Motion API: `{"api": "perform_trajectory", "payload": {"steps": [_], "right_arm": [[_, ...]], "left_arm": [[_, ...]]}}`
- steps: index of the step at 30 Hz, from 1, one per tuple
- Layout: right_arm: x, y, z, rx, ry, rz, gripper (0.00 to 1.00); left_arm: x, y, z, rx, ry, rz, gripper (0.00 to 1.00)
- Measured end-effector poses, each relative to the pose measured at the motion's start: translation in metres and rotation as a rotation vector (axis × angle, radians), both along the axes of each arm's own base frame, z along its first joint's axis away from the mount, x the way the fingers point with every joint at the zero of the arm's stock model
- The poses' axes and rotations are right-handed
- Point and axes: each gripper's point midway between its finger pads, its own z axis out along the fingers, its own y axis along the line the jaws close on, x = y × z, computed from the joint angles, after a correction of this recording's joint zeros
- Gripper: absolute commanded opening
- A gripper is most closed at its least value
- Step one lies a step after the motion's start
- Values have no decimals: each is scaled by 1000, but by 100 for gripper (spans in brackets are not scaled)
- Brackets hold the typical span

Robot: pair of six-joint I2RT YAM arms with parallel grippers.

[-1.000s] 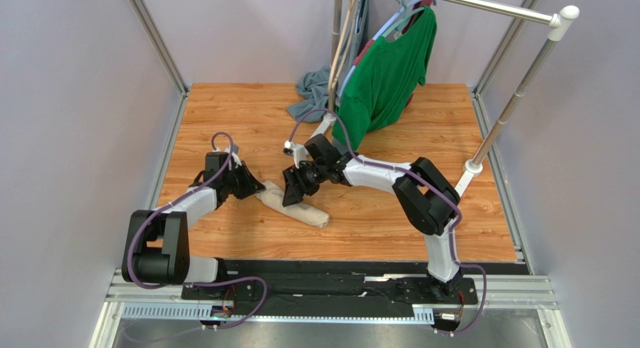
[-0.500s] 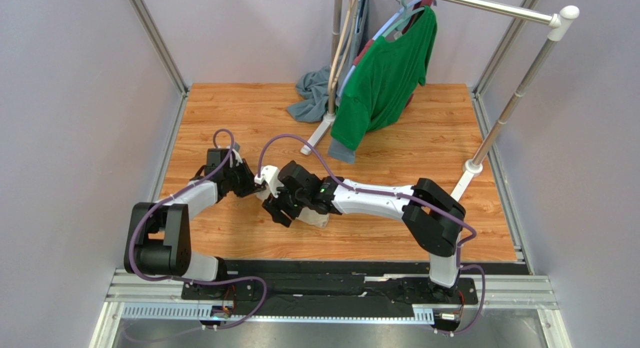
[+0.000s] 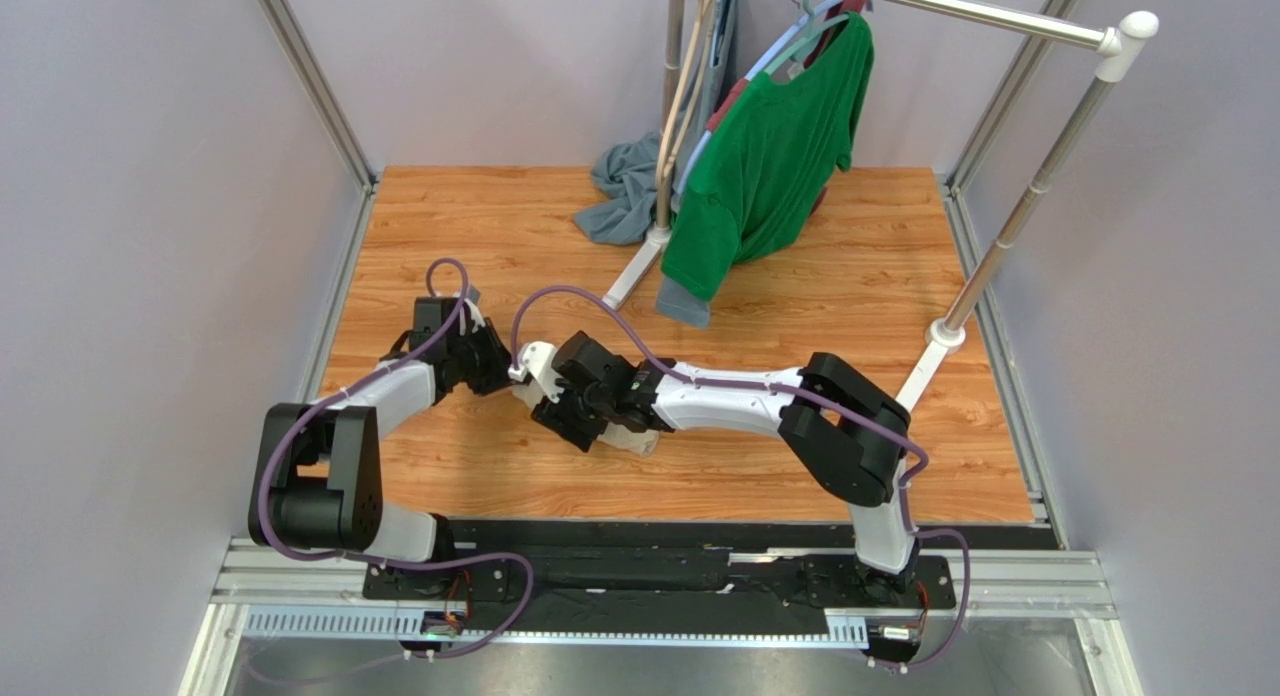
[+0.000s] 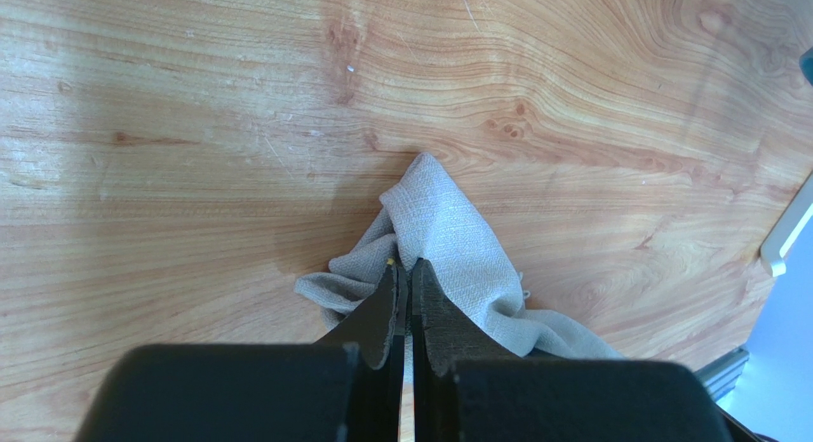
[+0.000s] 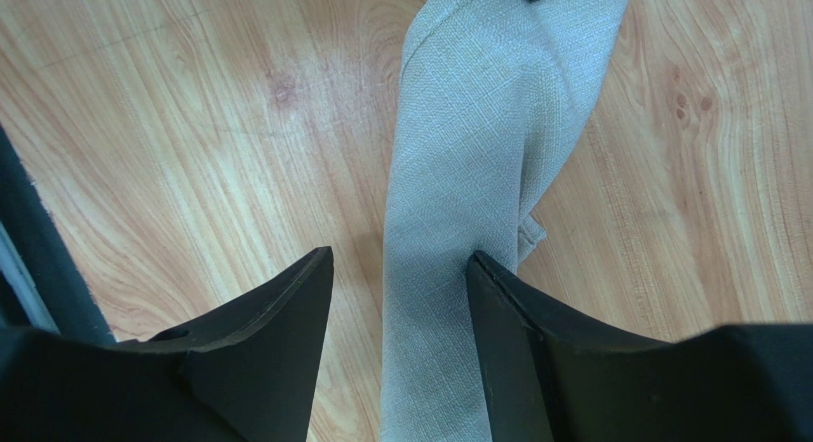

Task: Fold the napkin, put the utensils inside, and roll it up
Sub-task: Roll the napkin with the utensil

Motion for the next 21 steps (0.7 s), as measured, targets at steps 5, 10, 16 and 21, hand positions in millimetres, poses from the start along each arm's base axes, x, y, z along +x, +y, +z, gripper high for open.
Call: {"api": "perform_trajectory", "payload": {"steps": [5, 10, 16, 21], "right_arm": [[5, 0, -6, -22, -34, -5, 59], [14, -2, -14, -48, -78, -30, 57], [26, -3, -23, -68, -121, -64, 49], [32, -2, -22, -74, -139, -82, 31]], "left_arm": [[3, 0, 1, -2, -3, -1, 0], [4, -1, 3, -7, -8, -5, 0], [5, -2, 2, -8, -8, -5, 0], [7, -1, 3, -7, -11, -5, 26]]}}
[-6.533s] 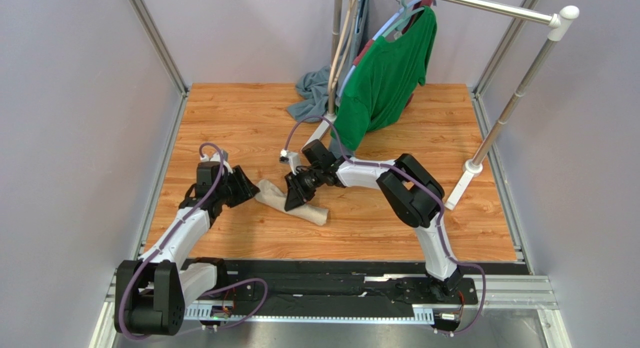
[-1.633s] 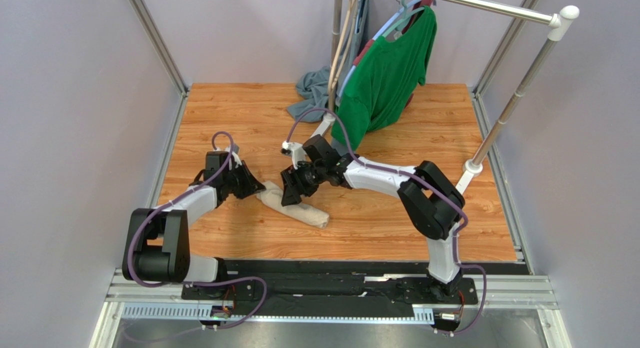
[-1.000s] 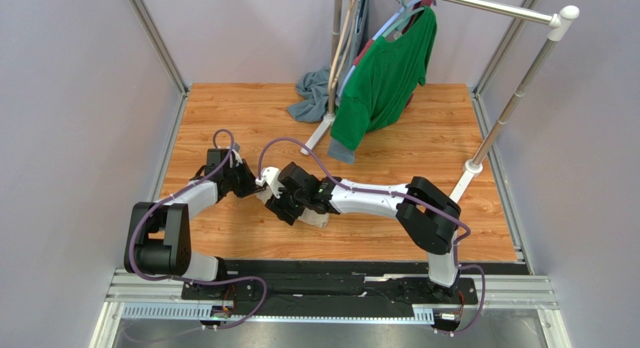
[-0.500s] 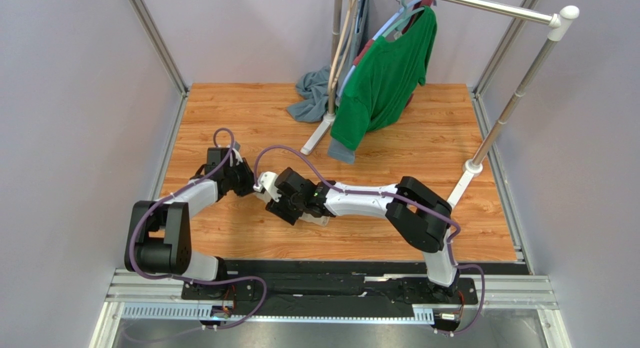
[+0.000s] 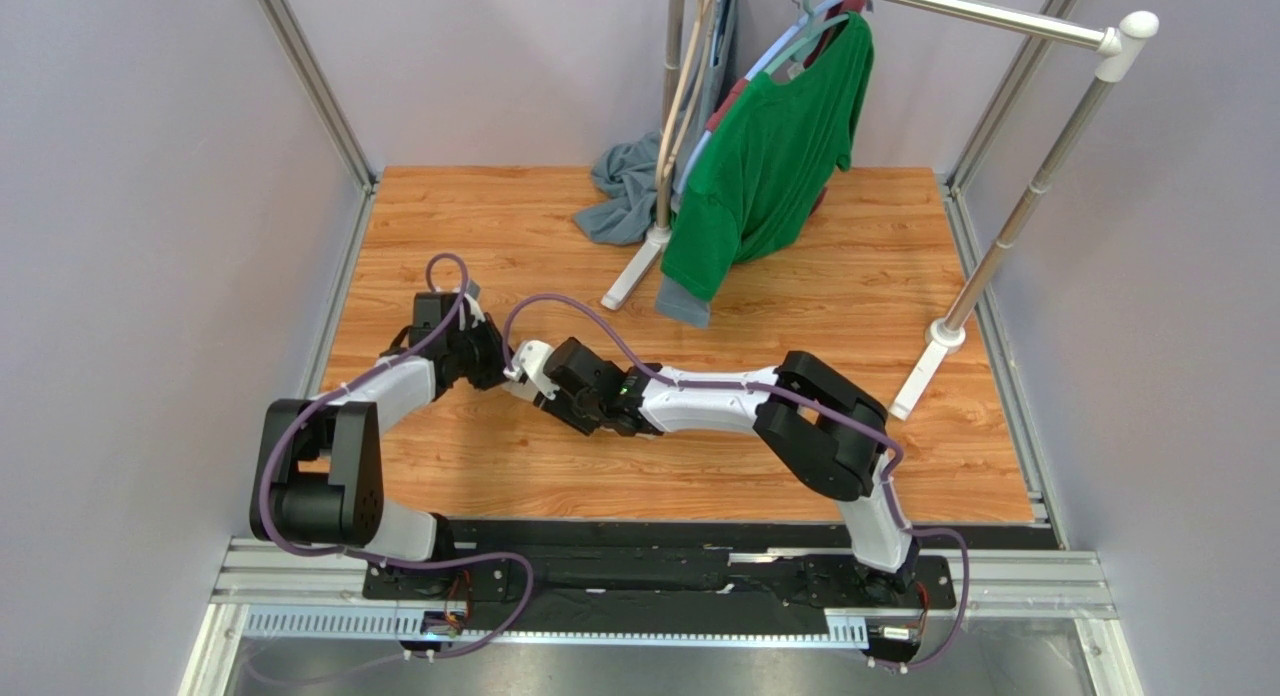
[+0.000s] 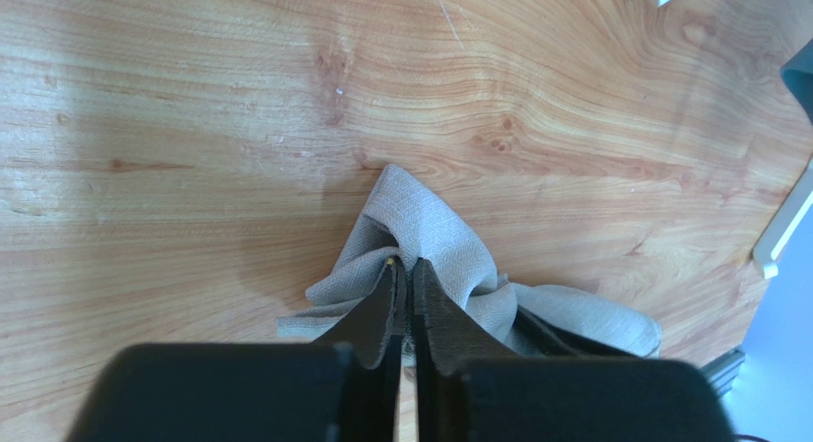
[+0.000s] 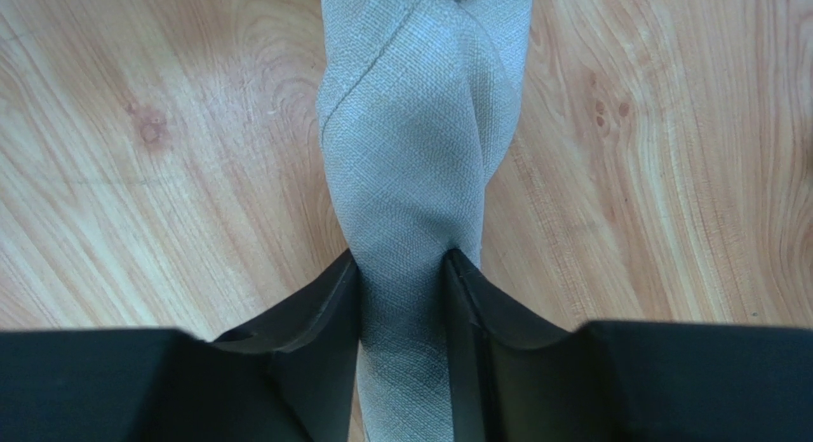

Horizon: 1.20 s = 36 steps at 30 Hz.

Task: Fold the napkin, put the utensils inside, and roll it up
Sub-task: Roll the napkin with the utensil

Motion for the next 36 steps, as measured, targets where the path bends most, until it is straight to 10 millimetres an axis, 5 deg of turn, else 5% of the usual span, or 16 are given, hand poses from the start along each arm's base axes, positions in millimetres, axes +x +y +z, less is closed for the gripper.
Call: {"api": "perform_trajectory", "payload": {"steps": [4, 8, 21, 36], "right_arm": [[4, 2, 1, 6, 10, -2, 27], [6, 4, 2, 33, 59, 6, 25], [15, 10, 8, 218, 381, -11, 23], [54, 36, 12, 334, 461, -118, 23]], "left_arm": [[5, 0, 5, 1, -10, 8, 59], [8, 8, 21, 34, -31, 42, 65], [2, 49, 91, 130, -197, 207, 67], [-15, 52, 128, 120, -252, 208, 67]]}}
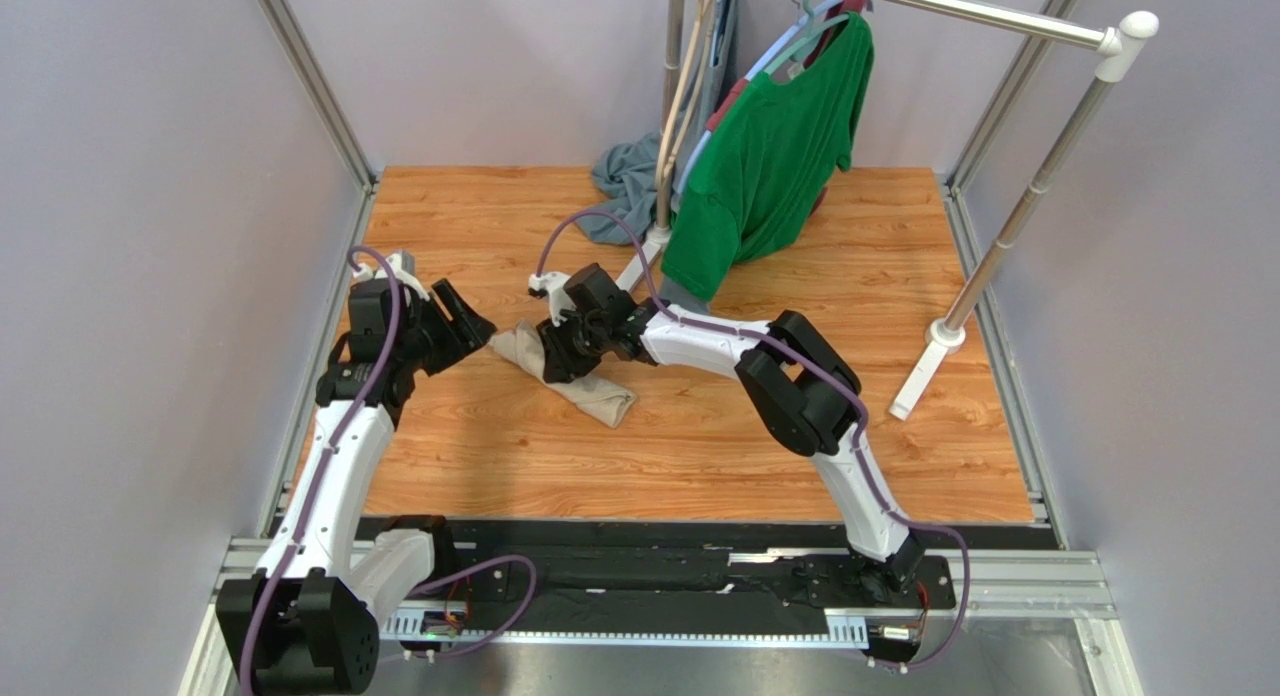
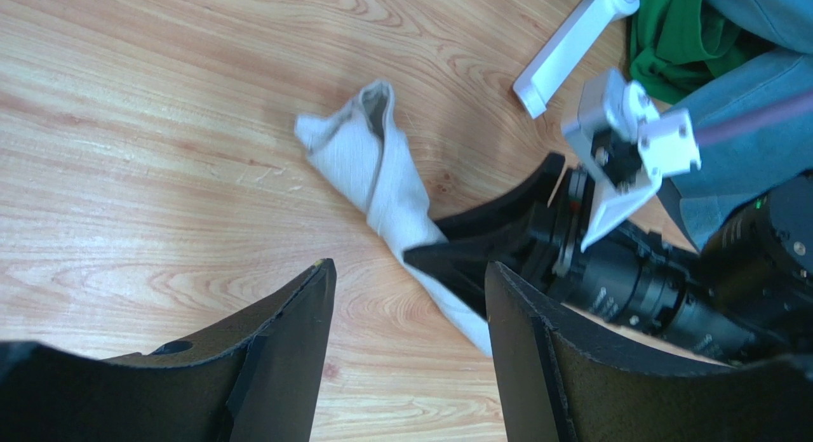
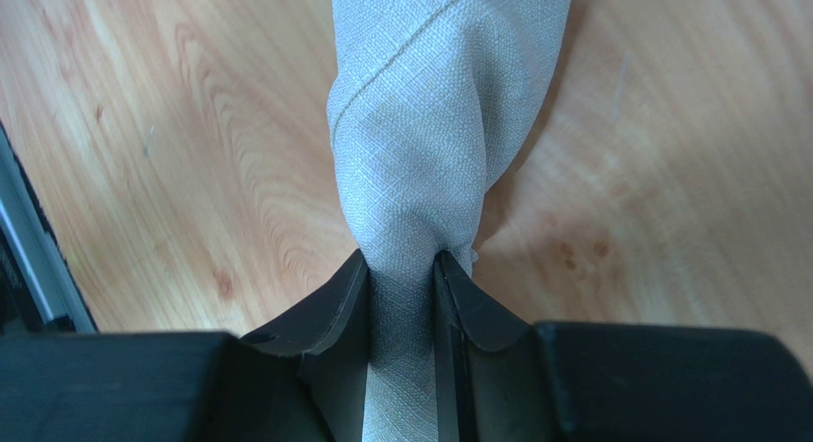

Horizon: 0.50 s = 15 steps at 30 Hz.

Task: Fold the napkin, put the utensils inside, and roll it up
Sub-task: Roll the napkin with the utensil

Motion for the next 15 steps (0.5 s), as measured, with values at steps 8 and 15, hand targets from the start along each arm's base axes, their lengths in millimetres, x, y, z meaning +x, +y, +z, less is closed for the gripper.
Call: {"api": "perform_trajectory", "payload": {"steps": [8, 15], "right_arm": [[41, 16, 2, 22, -31, -114, 23], [77, 37, 4, 53, -77, -187, 24]], "left_arm": [[-9, 0, 8, 8, -19, -15, 69], [-20, 0, 19, 24, -52, -33, 69]]}}
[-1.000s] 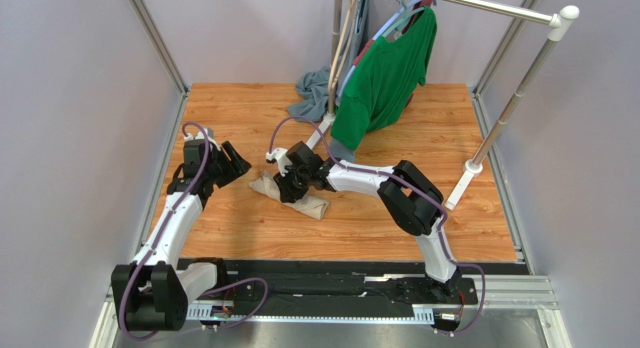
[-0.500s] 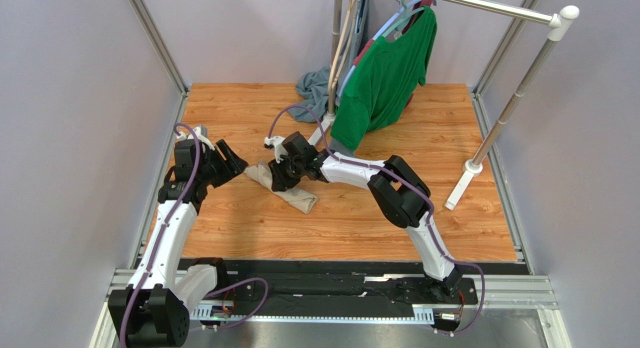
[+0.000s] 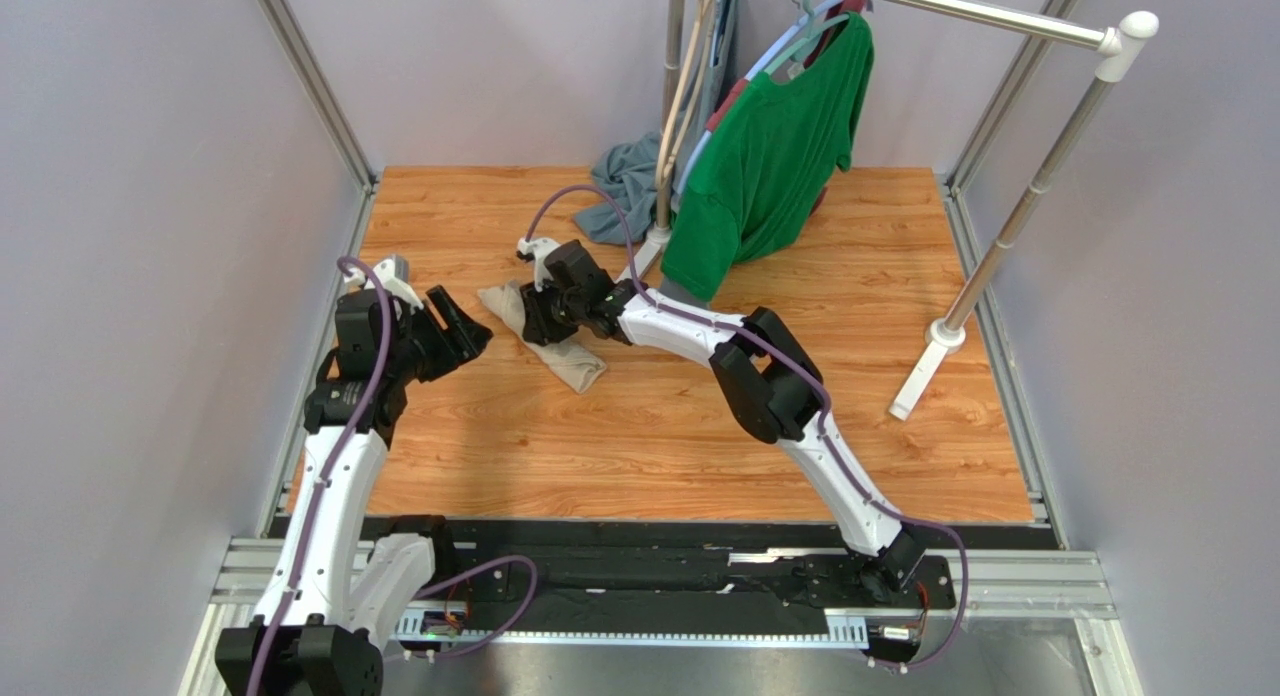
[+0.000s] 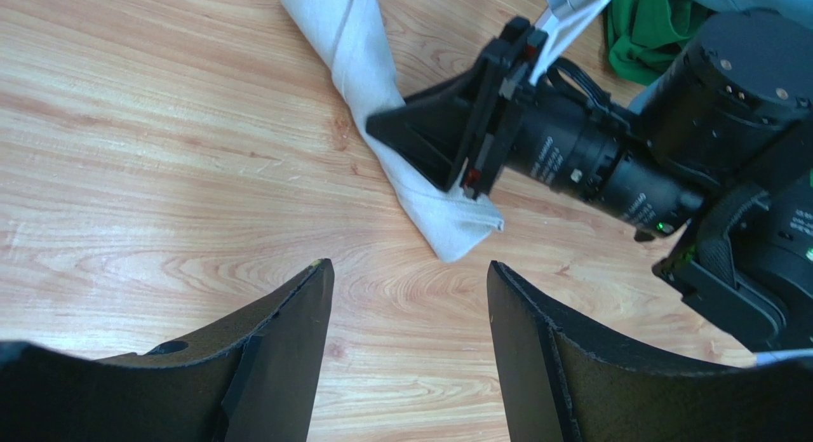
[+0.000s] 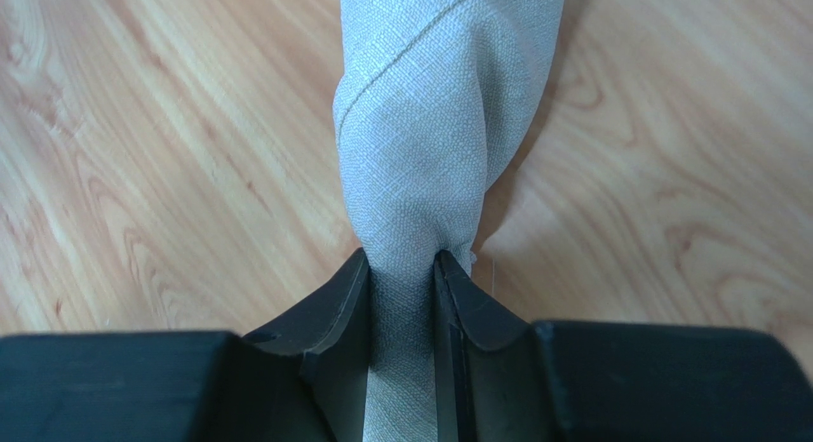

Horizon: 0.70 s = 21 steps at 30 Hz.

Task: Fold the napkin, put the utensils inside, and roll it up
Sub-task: Roll the napkin with the utensil

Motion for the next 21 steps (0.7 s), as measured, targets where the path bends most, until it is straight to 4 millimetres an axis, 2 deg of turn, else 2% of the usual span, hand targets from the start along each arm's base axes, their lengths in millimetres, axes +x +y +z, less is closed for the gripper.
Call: {"api": "perform_trajectory", "payload": {"steps": [4, 5, 7, 8, 17, 21], "right_arm": [[9, 6, 1, 9, -13, -14, 32], [9, 6, 1, 9, -13, -14, 39], [9, 6, 1, 8, -16, -12, 44], [9, 6, 1, 7, -17, -12, 49], [4, -1, 5, -23, -45, -1, 74], [0, 0, 12, -34, -71, 15, 80]], "left_arm": [[-5, 0, 0, 11, 1, -7, 69], [-6, 1, 0, 13, 4, -8, 70], [-7, 1, 0, 18, 4, -13, 70], [-7, 0, 0, 18, 2, -16, 70], [-14, -2, 13, 24, -47, -36, 72], [-15, -2, 13, 26, -43, -37, 73]]}}
